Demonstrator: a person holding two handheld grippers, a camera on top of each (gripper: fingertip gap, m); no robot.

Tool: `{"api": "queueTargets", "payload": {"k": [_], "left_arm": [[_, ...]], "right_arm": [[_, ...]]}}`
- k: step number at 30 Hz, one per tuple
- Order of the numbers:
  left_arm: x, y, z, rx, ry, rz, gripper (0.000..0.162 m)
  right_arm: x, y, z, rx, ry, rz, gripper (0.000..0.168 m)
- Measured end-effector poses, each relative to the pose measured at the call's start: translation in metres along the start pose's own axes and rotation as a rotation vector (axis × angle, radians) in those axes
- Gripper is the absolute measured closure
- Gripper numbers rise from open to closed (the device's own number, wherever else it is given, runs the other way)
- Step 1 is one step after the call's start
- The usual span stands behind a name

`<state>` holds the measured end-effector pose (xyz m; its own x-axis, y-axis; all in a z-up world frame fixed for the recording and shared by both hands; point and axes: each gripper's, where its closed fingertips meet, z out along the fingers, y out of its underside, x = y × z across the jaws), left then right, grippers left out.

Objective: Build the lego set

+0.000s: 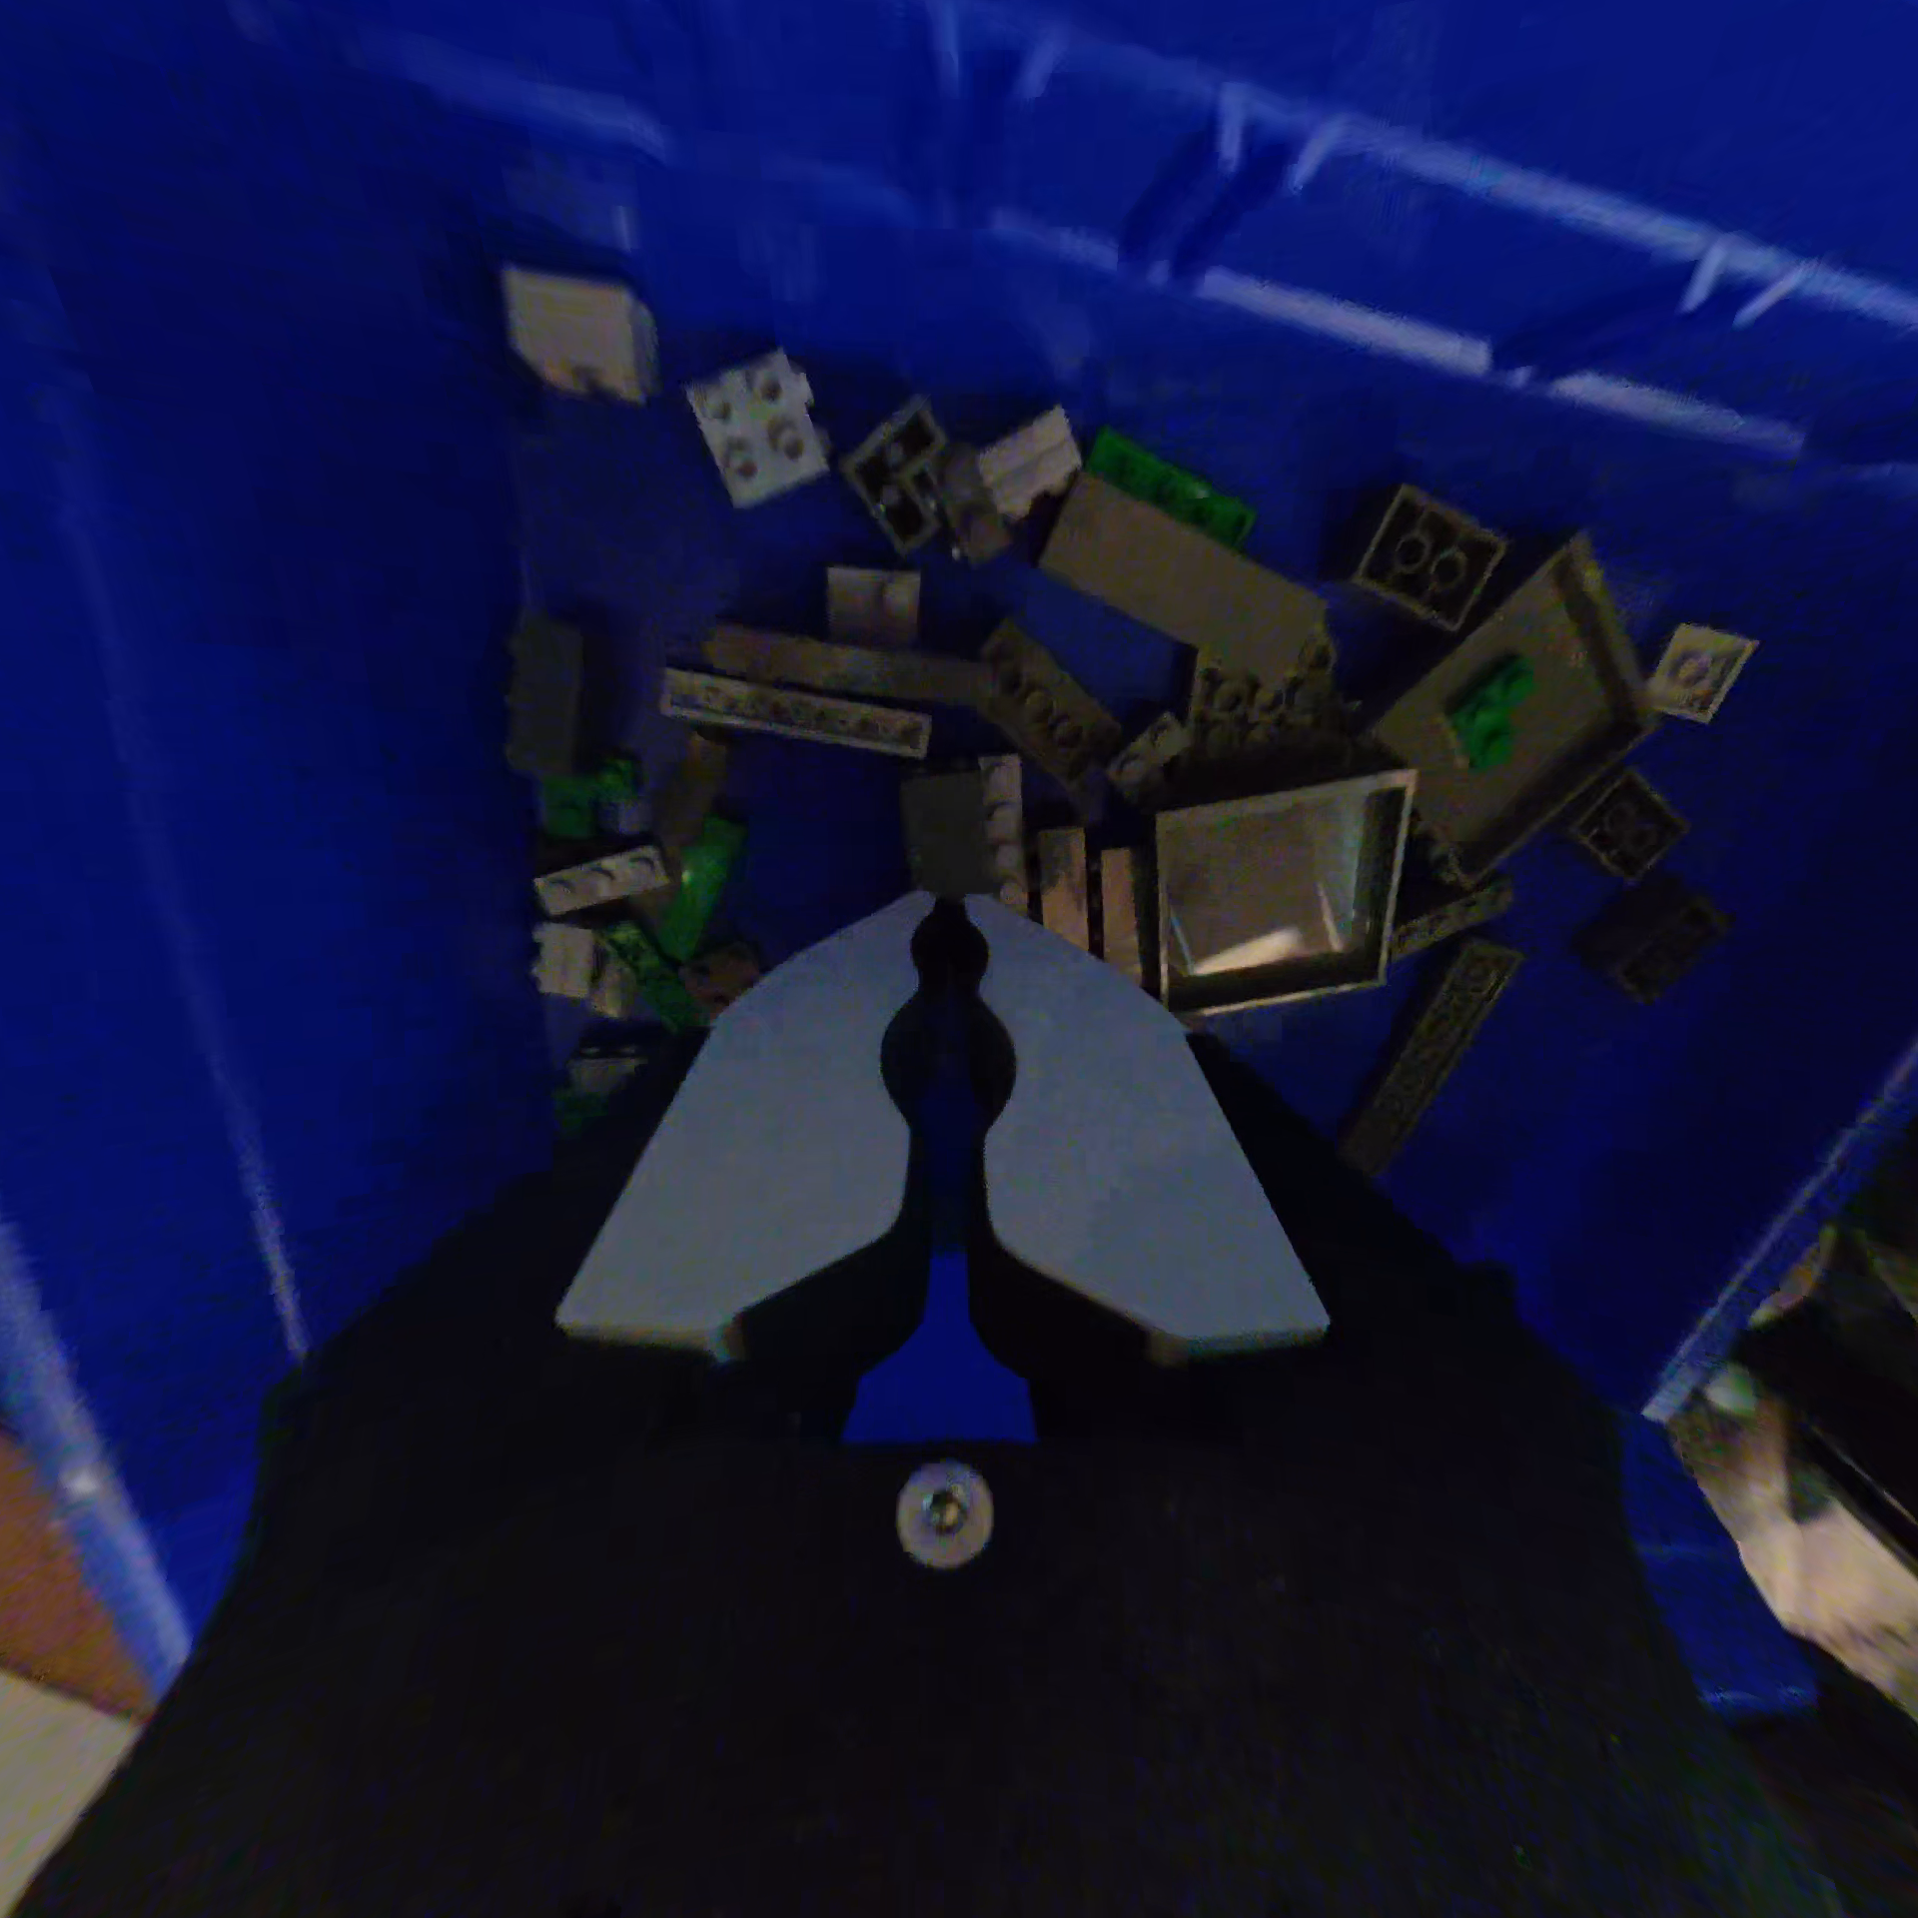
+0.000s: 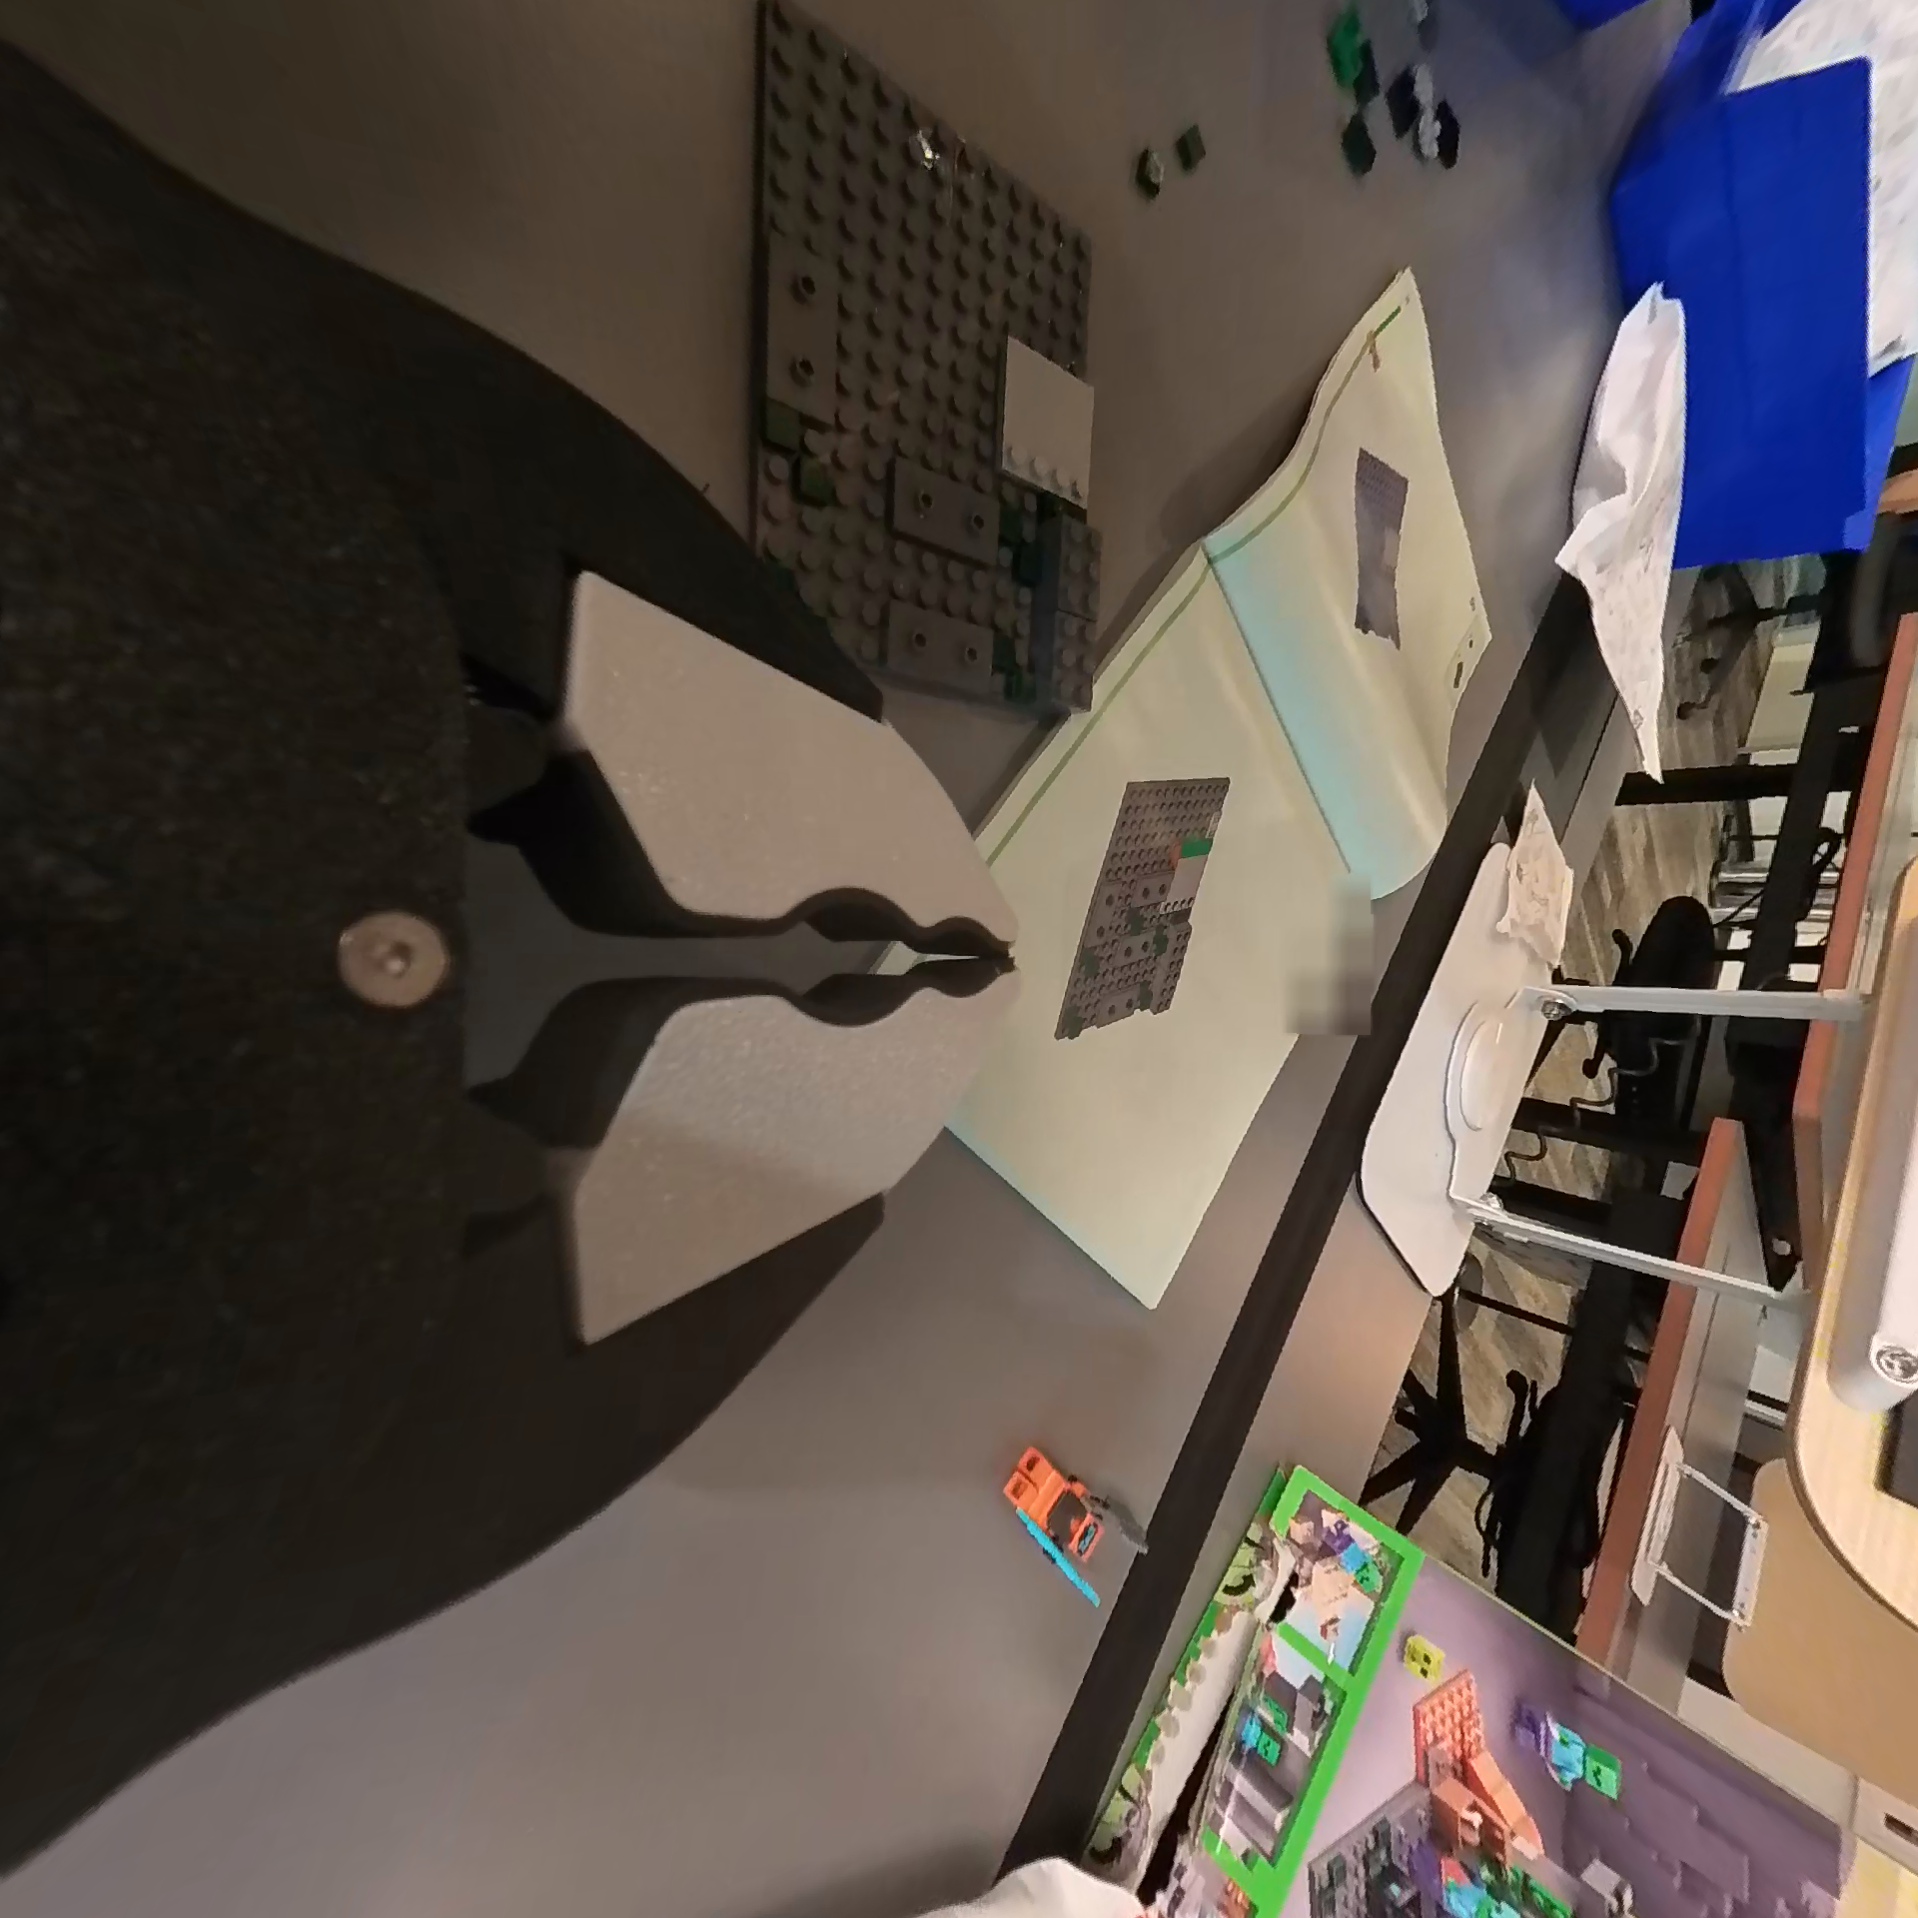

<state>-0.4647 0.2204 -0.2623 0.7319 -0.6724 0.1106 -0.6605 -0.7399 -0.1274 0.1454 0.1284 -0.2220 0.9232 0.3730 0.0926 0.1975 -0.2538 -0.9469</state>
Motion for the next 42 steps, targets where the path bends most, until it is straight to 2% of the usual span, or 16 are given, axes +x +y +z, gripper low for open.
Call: {"api": "queueTargets", "payload": {"k": [4,5,11,18,30,34,38,42], "left_arm": [[-0.031,-0.012,-0.017,0.066,-0.182,-0.009,0.154],[-0.036,-0.012,-0.018,0.065,-0.21,-0.012,0.147],[-0.052,-0.008,-0.009,0.048,-0.299,-0.128,0.137],[-0.056,-0.004,0.003,0.055,-0.3,-0.223,0.128],[-0.061,-0.011,0.017,0.162,-0.281,-0.342,0.139],[-0.053,-0.017,0.023,0.203,-0.205,-0.378,0.149],[-0.05,-0.017,0.023,0.208,-0.197,-0.376,0.152],[-0.031,-0.012,0.024,0.169,-0.112,-0.347,0.153]], "right_arm": [[0.0,-0.001,-0.001,0.002,0.0,-0.004,0.168],[0.0,-0.001,-0.001,0.003,0.001,-0.004,0.168],[0.0,-0.001,-0.001,0.002,0.0,-0.002,0.168],[0.0,0.0,-0.001,0.004,-0.004,0.003,0.168],[-0.004,-0.001,-0.001,0.012,-0.032,0.024,0.168],[-0.004,-0.003,-0.003,0.023,-0.034,0.025,0.168],[-0.004,-0.004,-0.004,0.028,-0.035,0.028,0.168],[-0.003,-0.005,-0.005,0.031,-0.031,0.027,0.168]]}}
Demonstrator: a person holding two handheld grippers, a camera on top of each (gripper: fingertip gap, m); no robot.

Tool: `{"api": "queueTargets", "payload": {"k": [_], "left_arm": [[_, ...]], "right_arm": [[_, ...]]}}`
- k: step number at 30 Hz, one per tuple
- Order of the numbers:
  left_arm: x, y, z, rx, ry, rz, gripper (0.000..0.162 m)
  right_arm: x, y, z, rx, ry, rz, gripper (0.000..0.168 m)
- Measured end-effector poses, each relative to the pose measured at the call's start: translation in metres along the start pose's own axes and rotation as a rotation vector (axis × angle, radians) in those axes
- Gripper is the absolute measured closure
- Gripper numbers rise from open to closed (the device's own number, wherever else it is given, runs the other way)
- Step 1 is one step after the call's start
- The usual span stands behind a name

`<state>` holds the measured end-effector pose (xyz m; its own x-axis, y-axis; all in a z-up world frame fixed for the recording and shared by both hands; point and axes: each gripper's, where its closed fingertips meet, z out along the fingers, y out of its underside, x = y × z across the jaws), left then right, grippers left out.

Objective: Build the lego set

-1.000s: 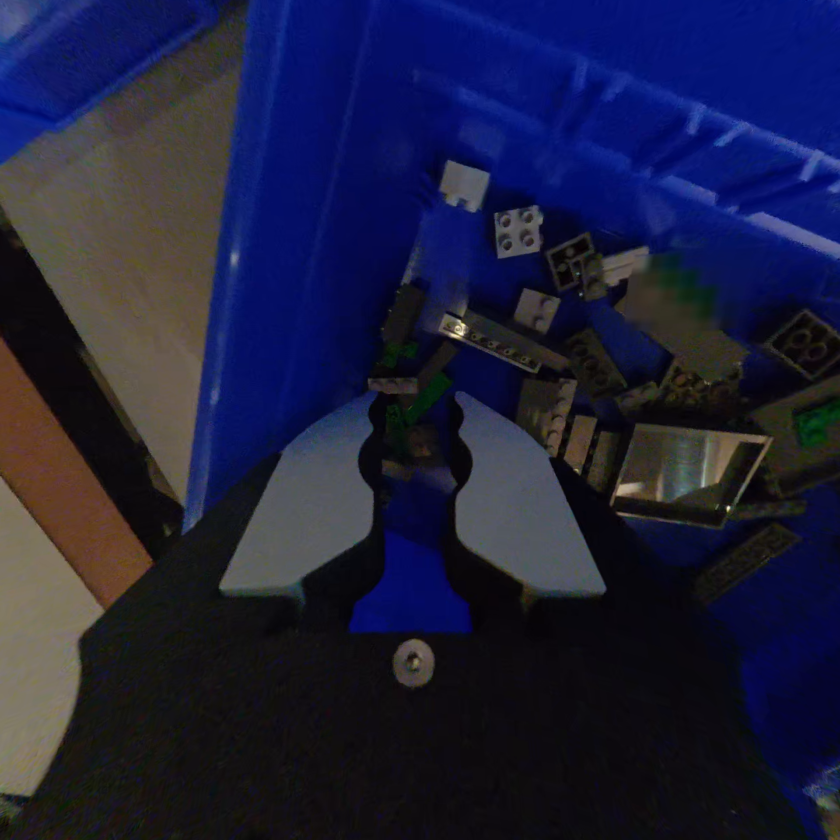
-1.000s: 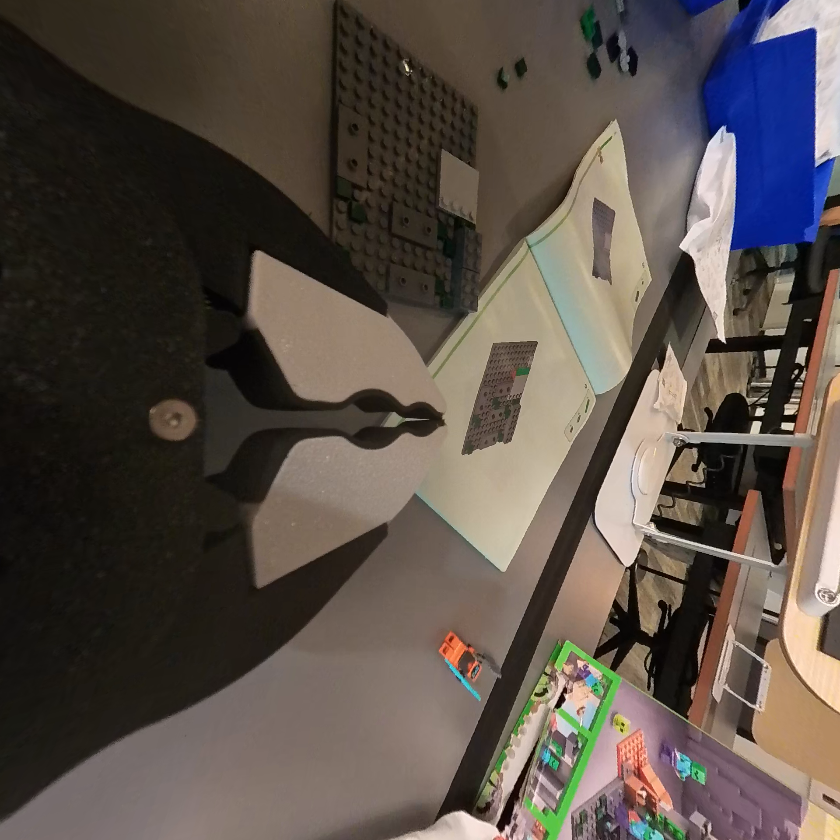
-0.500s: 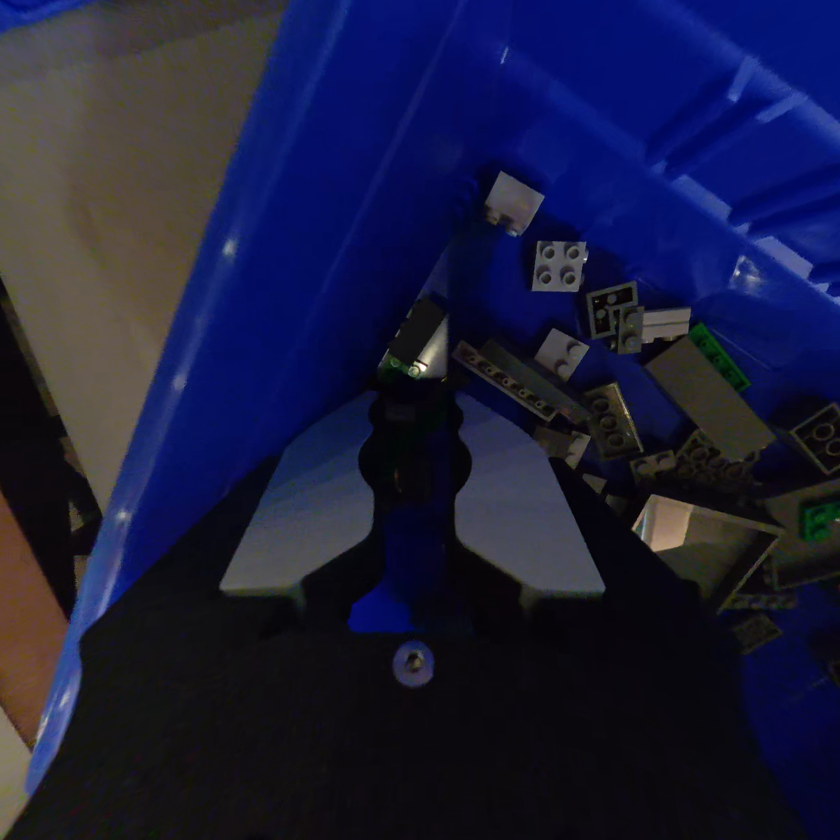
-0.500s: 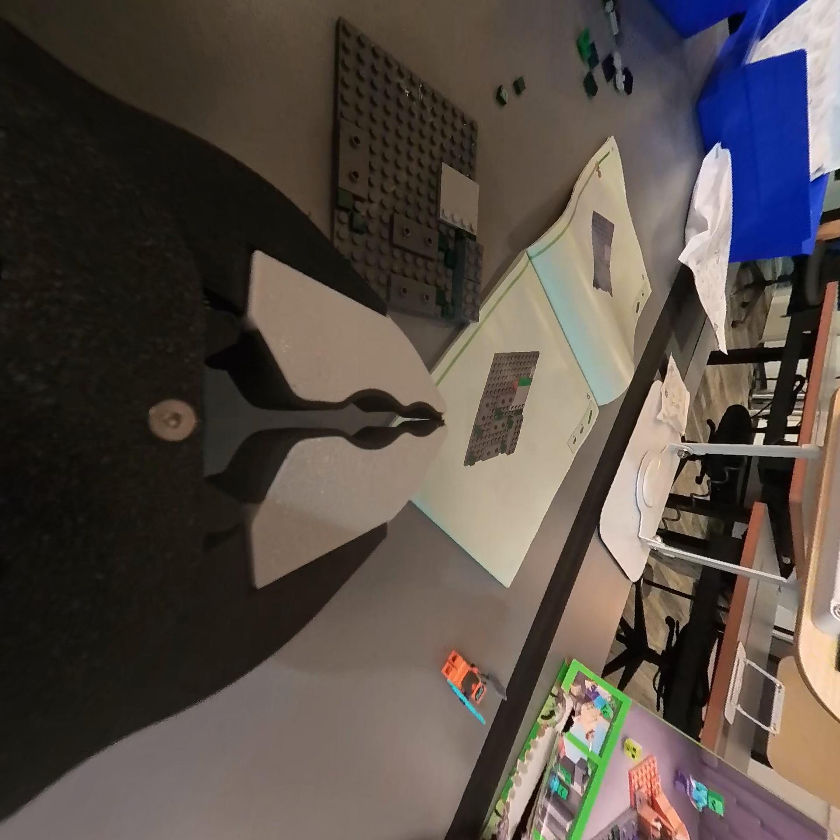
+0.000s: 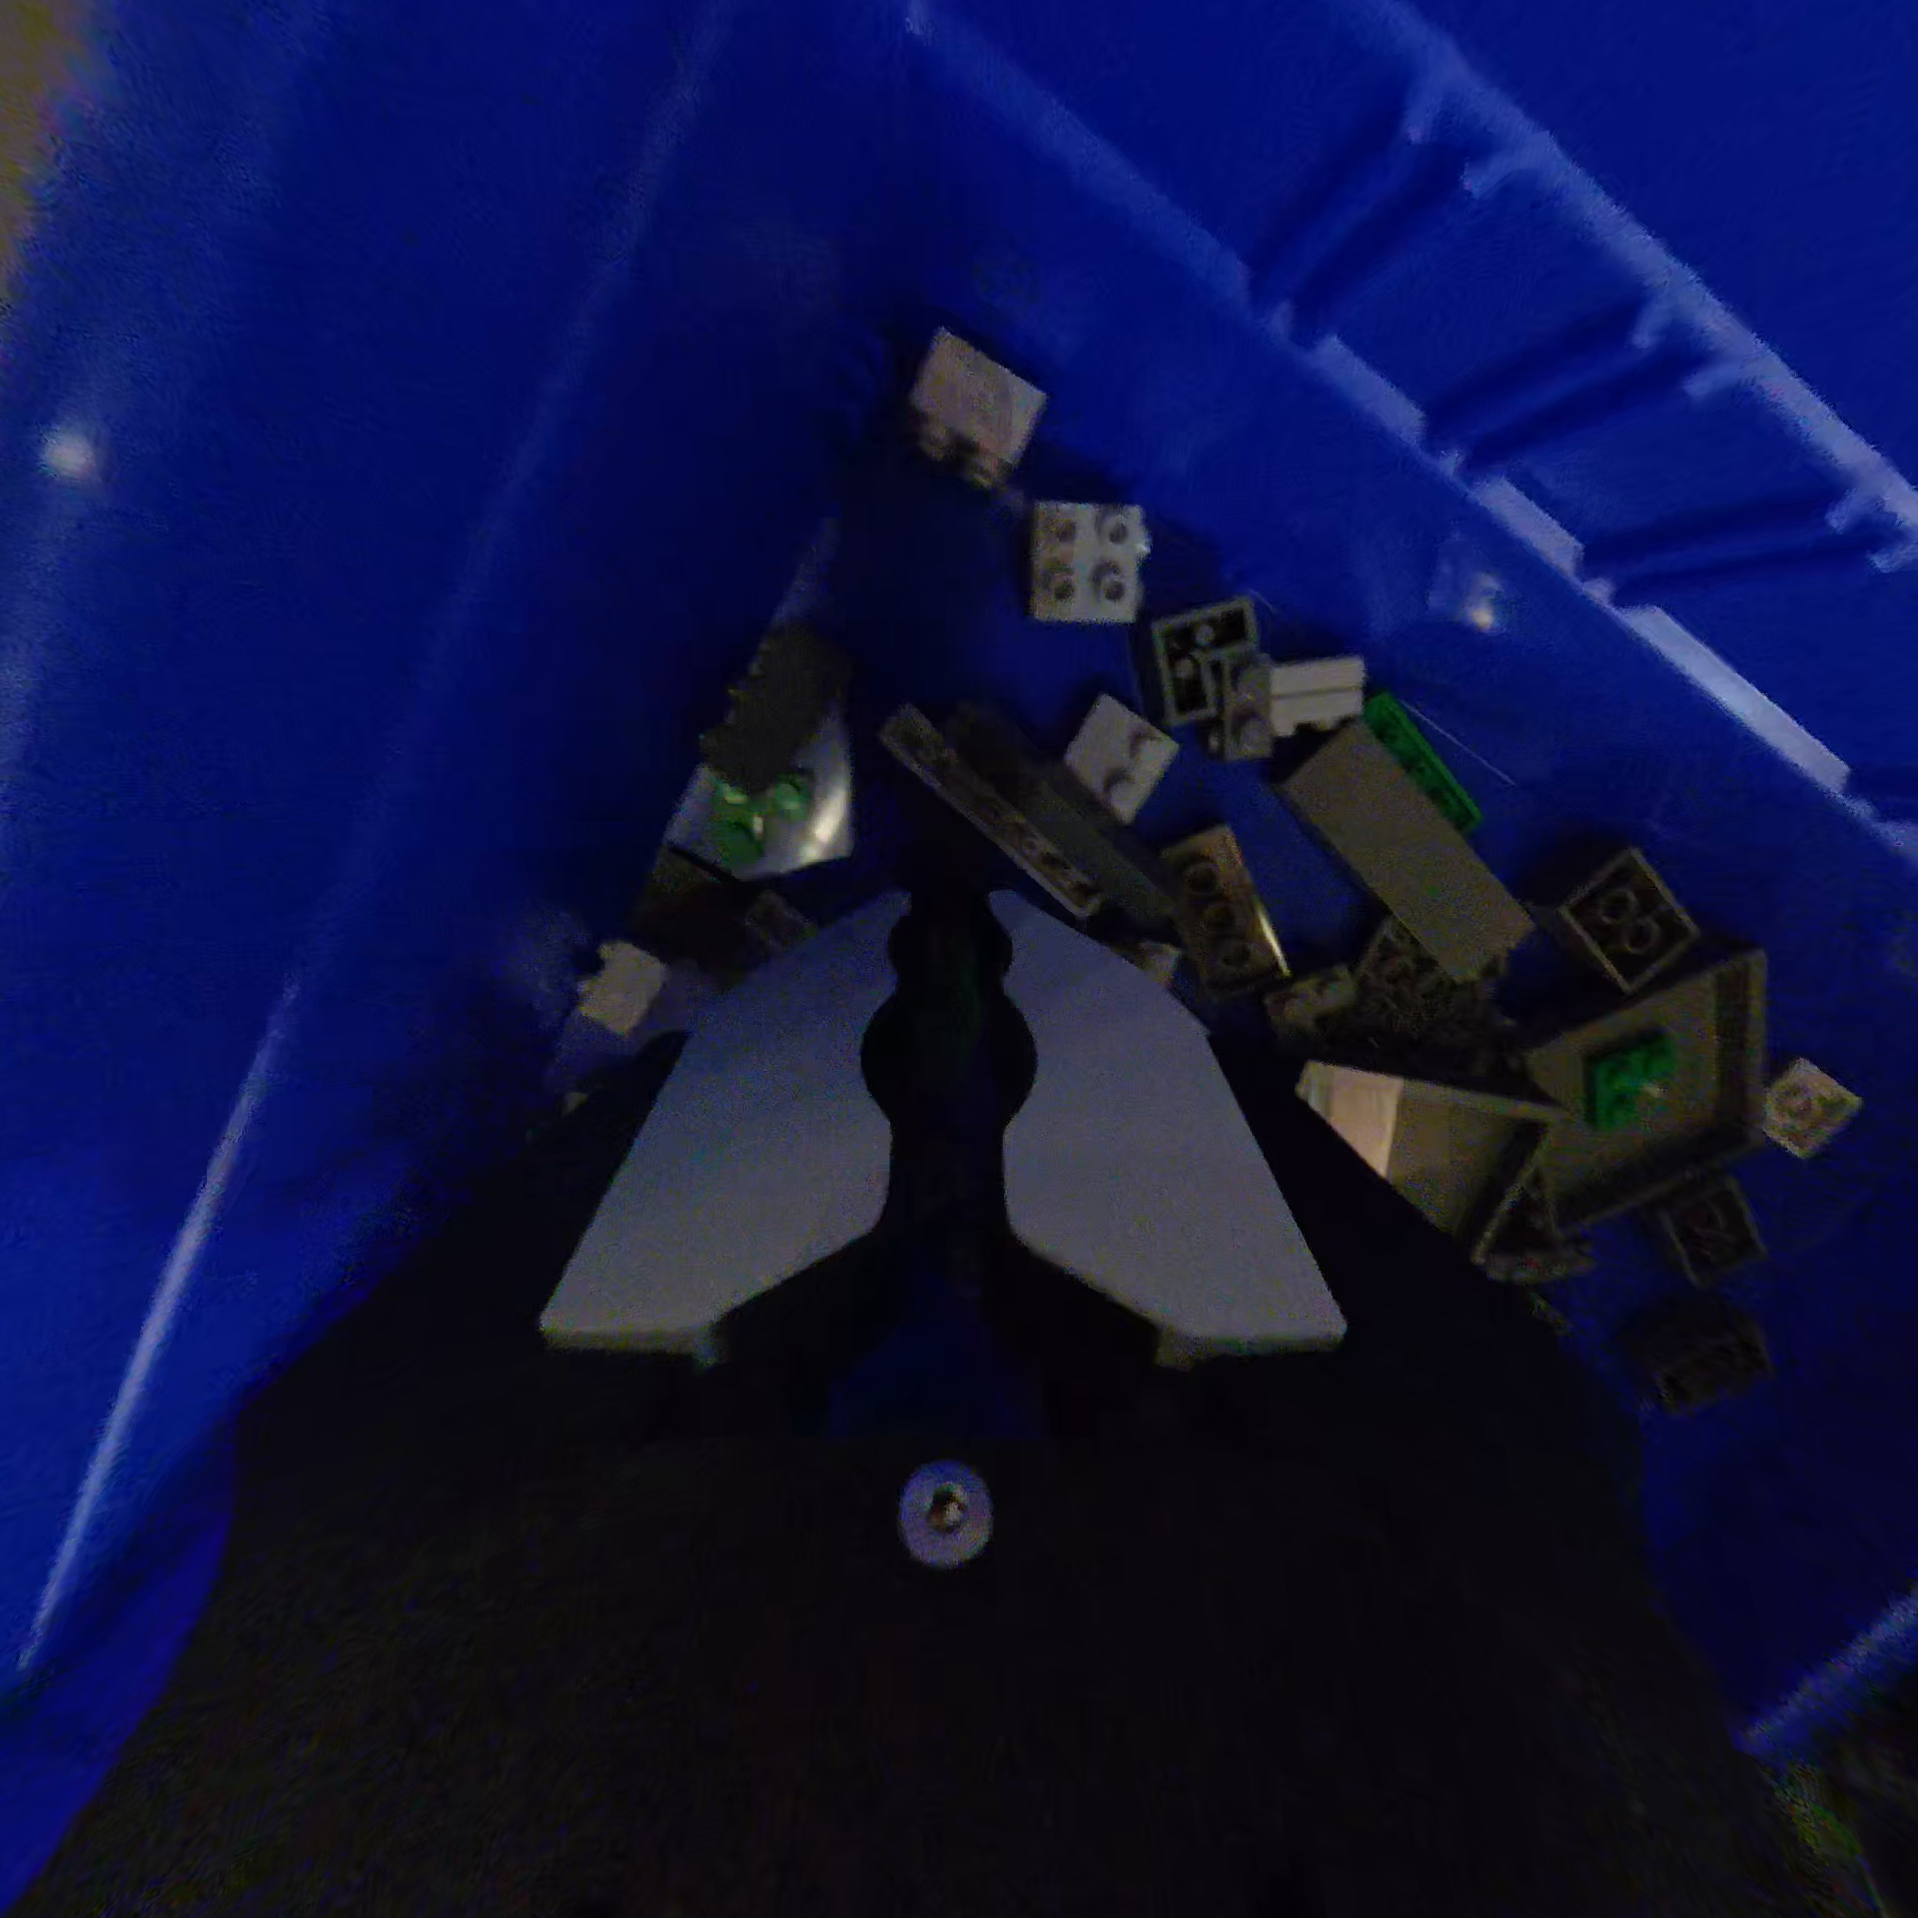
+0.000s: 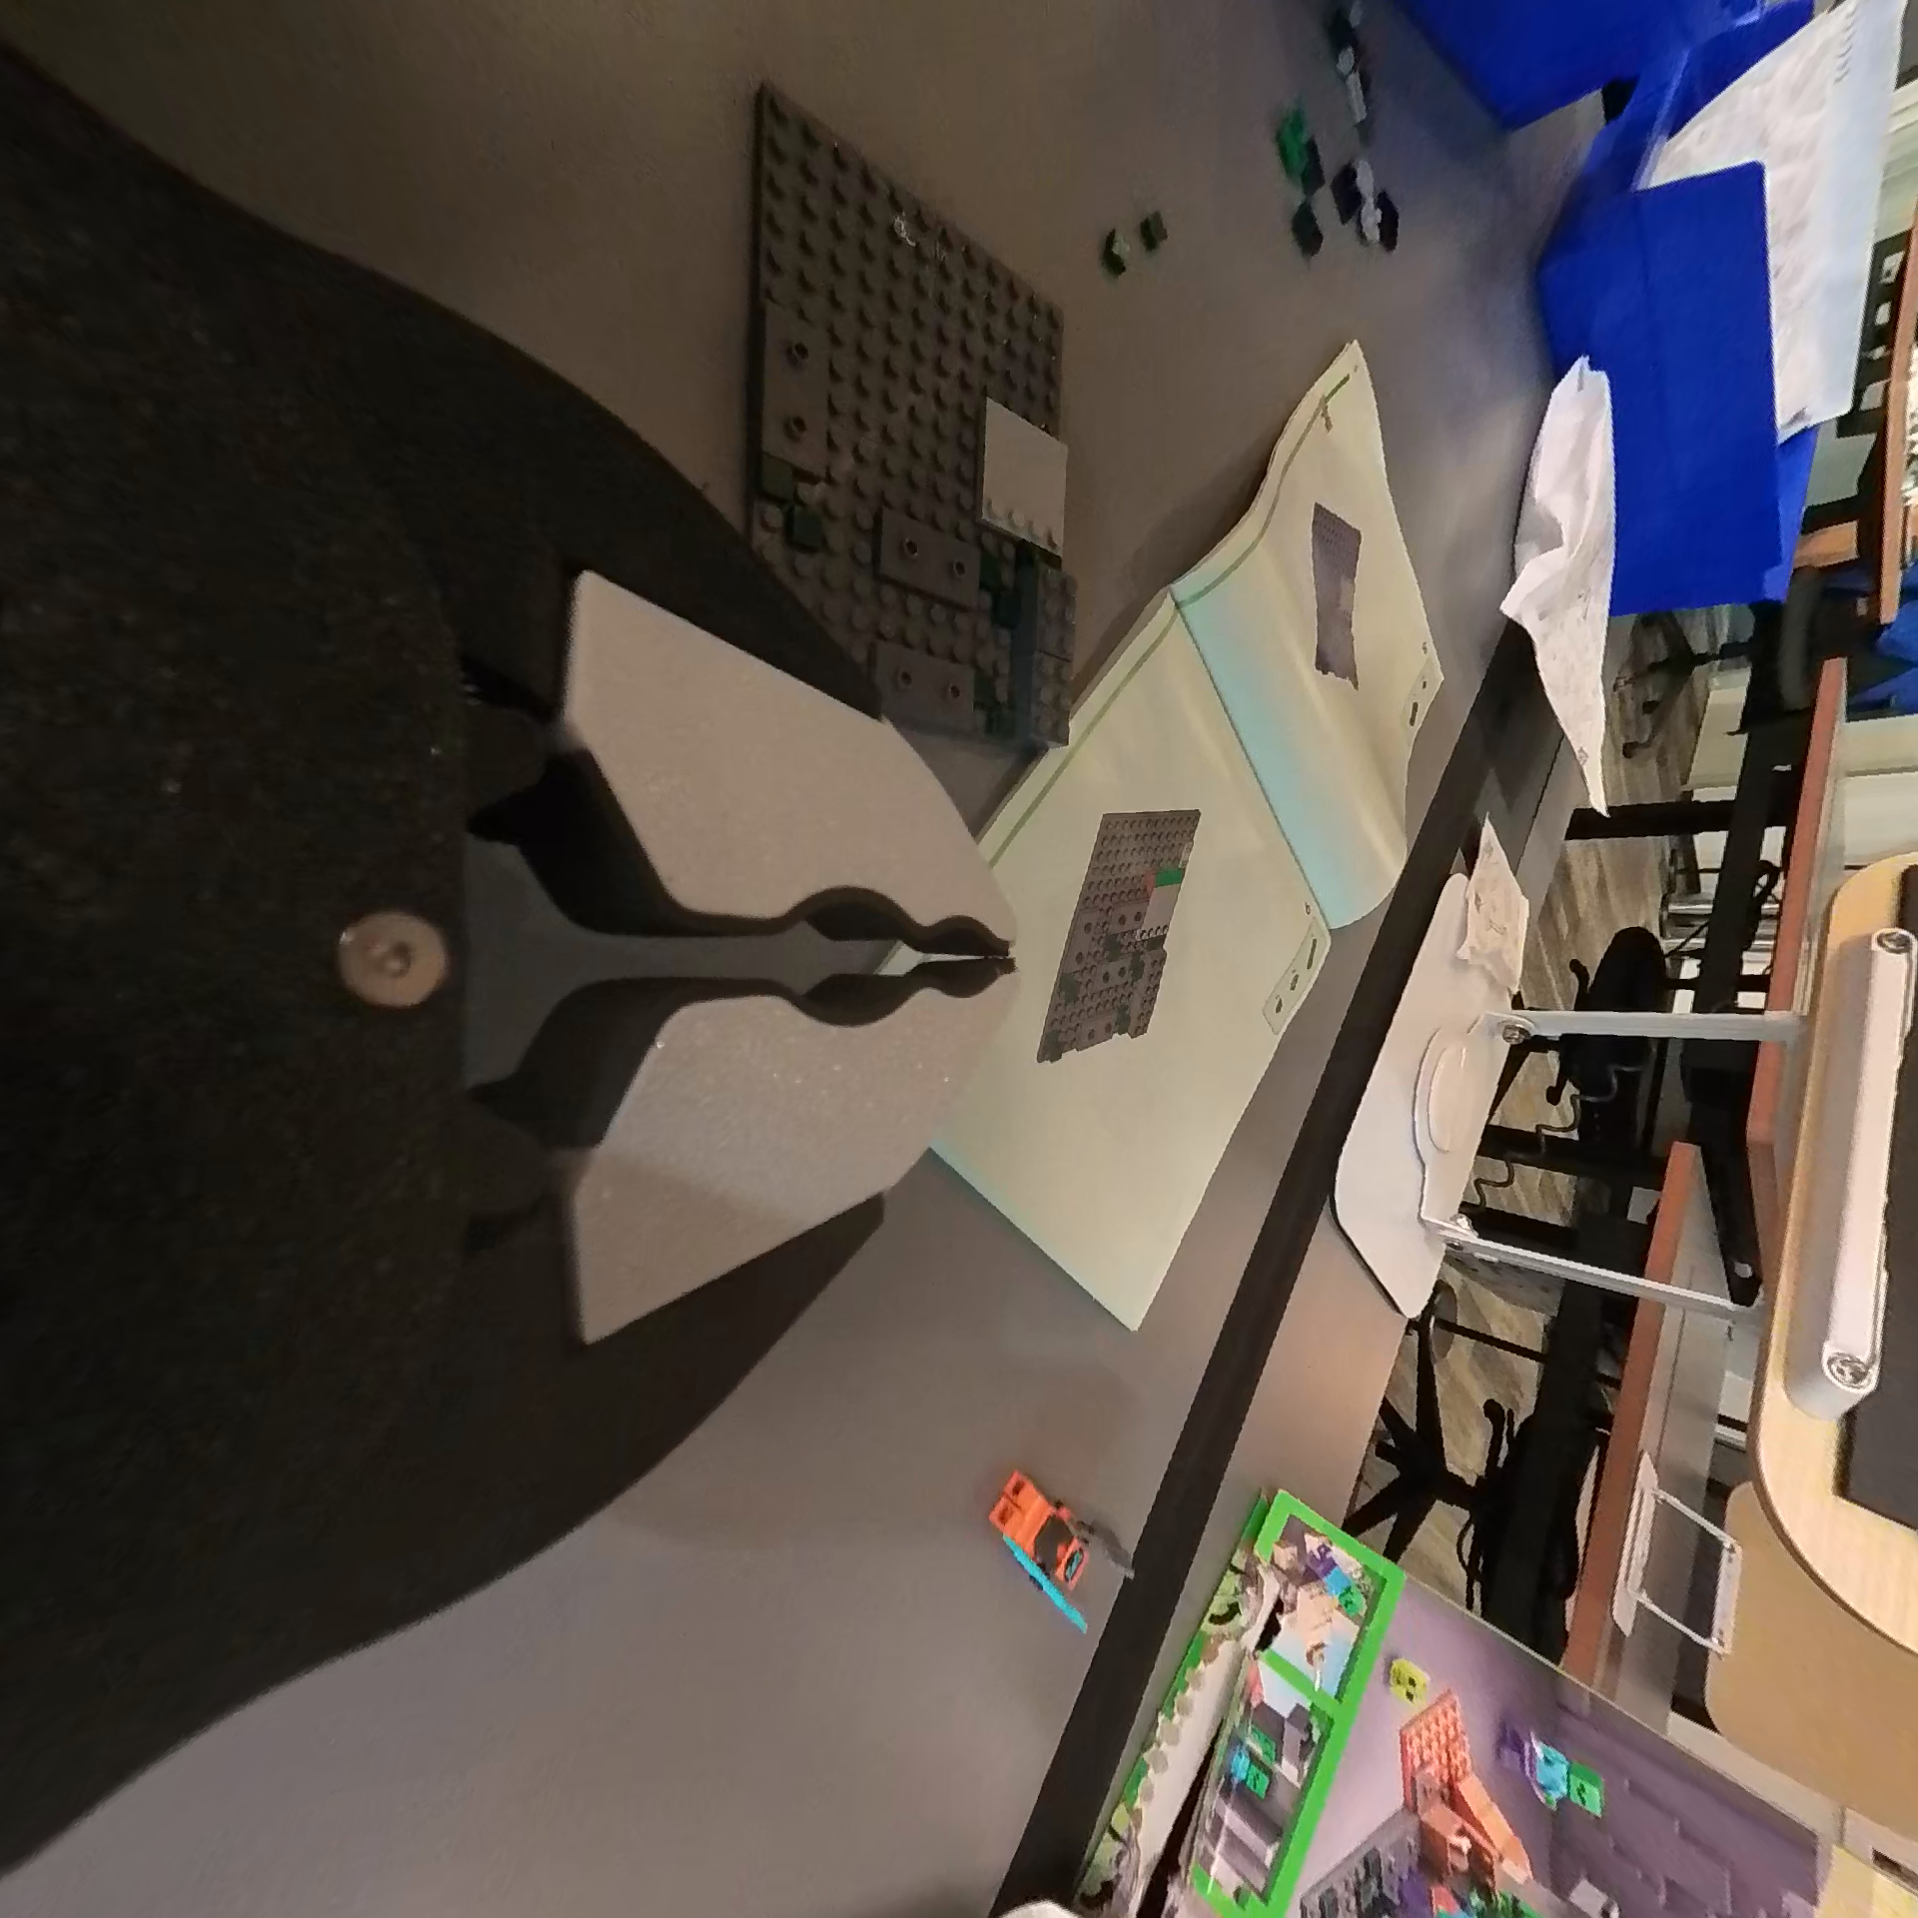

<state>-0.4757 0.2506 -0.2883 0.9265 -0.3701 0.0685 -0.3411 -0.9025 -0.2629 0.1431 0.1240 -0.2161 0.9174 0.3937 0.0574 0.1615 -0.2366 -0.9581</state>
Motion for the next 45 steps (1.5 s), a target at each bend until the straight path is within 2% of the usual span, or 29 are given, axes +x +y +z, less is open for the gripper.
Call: {"api": "queueTargets", "payload": {"k": [3,9,16,23,35,45], "left_arm": [[0.009,0.002,-0.01,0.015,0.018,0.04,0.153],[0.032,-0.005,-0.052,0.15,0.074,0.084,0.153],[0.062,-0.003,-0.09,0.281,0.185,0.101,0.138],[0.038,-0.004,-0.129,0.403,0.052,0.096,0.137],[0.014,0.013,-0.12,0.389,-0.003,0.097,0.127],[0.013,0.018,-0.106,0.342,-0.031,0.19,0.109]], "right_arm": [[0.0,0.001,0.0,-0.002,0.002,0.001,0.168],[0.0,0.003,0.002,-0.012,0.001,0.001,0.168],[-0.001,0.005,0.004,-0.022,0.001,-0.003,0.168],[-0.002,0.006,0.005,-0.028,-0.002,-0.004,0.168],[-0.001,0.007,0.006,-0.034,0.011,-0.014,0.168],[0.0,0.01,0.008,-0.043,0.028,-0.023,0.168]]}}
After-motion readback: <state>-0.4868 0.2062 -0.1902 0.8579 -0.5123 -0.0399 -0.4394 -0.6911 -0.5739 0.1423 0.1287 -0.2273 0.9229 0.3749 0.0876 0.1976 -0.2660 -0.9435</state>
